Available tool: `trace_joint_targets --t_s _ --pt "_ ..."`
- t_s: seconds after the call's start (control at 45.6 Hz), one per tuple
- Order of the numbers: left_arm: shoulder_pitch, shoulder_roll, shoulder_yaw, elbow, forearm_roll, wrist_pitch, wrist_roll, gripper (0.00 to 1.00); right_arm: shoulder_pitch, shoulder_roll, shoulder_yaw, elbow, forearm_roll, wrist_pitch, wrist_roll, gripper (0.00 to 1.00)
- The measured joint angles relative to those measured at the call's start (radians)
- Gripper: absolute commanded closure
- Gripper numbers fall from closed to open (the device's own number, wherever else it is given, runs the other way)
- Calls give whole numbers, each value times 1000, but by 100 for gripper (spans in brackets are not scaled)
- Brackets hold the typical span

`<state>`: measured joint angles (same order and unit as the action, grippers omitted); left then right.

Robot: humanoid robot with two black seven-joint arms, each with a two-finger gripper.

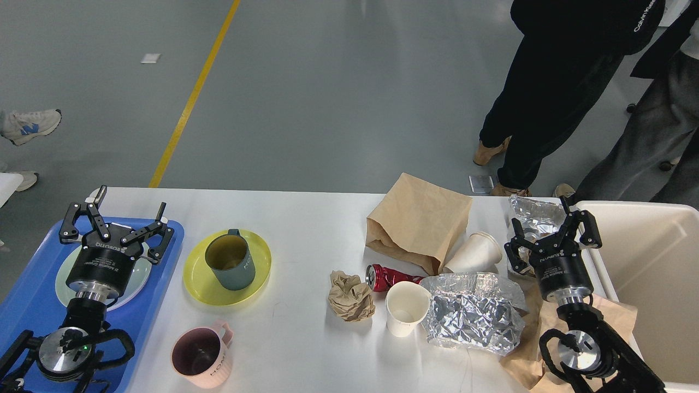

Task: Tidy desktop
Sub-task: 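Lift the left gripper up off the blue tray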

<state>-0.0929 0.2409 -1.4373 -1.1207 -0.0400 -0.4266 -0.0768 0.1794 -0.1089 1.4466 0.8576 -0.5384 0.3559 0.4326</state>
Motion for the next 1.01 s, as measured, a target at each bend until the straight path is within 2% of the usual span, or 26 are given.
trace_joint_targets --t_s 0.526,0.658,0.745,0.833,1.009 --pt "-9 -3 5 35 0 8 -3 3 0 0 0 -1 0 0 0 0" --pt "-12 50 37 30 2 8 -2 3 0 0 0 -2 0 0 0 0" --pt "-49 168 170 29 -8 7 -9 3 0 0 0 -2 0 0 0 0" --pt "-149 298 370 36 -14 7 -17 3 0 0 0 -2 0 0 0 0" --pt "-495 522 900 39 -15 0 -16 3 0 0 0 -2 0 0 0 0"
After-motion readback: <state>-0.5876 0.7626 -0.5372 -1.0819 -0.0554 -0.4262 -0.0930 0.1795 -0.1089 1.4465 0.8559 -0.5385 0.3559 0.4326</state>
